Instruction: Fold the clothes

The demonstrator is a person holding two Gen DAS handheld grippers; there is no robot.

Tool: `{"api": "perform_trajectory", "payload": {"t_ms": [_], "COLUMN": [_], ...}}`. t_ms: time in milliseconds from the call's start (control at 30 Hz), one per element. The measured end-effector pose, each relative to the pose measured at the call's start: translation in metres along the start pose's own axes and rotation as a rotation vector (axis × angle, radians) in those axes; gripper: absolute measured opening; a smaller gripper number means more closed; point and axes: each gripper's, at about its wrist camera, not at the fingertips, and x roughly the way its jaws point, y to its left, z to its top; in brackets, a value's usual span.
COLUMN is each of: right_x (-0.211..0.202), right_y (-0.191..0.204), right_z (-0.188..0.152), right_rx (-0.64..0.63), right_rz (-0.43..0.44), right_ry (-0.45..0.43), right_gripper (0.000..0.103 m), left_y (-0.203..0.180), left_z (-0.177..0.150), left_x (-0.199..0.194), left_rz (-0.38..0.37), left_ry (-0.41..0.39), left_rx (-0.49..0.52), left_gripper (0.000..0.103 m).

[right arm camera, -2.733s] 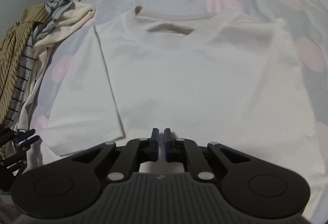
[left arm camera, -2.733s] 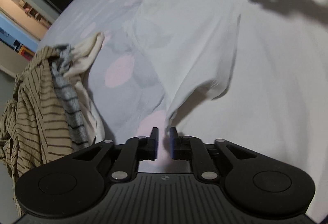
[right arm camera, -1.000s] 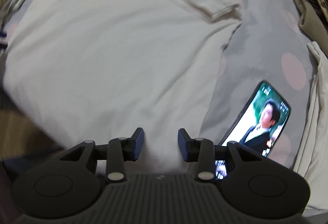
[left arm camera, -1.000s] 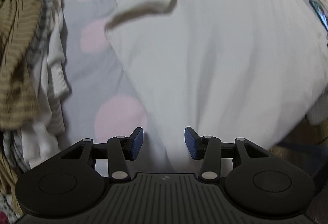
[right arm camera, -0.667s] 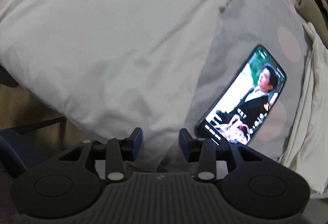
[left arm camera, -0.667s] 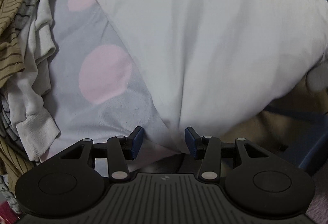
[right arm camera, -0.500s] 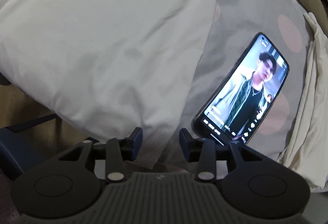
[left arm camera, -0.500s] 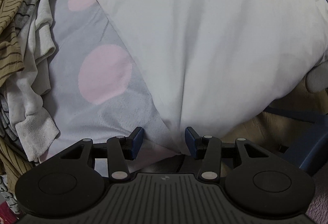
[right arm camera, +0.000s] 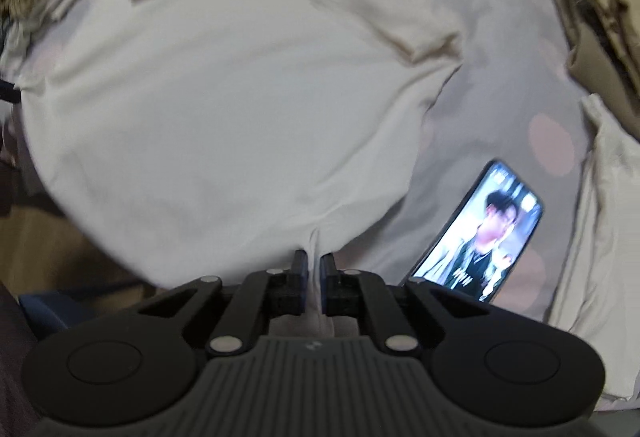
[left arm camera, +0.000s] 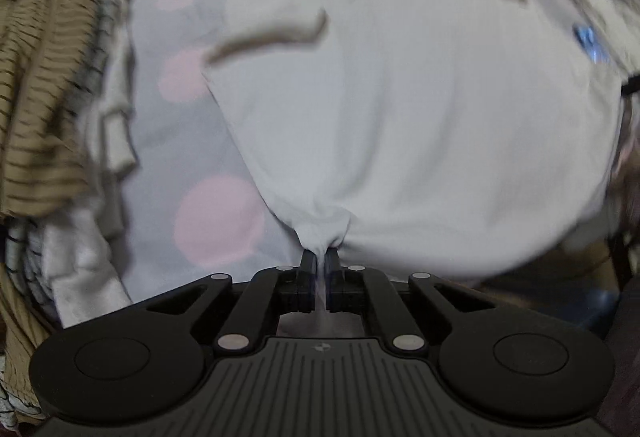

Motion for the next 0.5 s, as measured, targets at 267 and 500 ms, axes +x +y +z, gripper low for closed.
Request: {"api": "perform_trajectory", "payload": {"t_ms": [267,500], "right_x": [-0.031,-0.014], "right_y": [-0.037,-0.074], "right_z": [0.034,0.089], "right_rx": [0.041,0.081], "right_rz": [-0.064,-0.103], "right_ry": [-0.12,-0.197], "right_gripper": [0.007,0.007], "left_y": [0.036,0.053], "left_z": [0.042,0.082], "left_x": [-0.031,-0.009], "left_rz": [0.028,0.092], "left_ry": [-0.144,-0.204], "left_rx": [-0.105,-0.194], "left_gripper": [0.002,0.002]}}
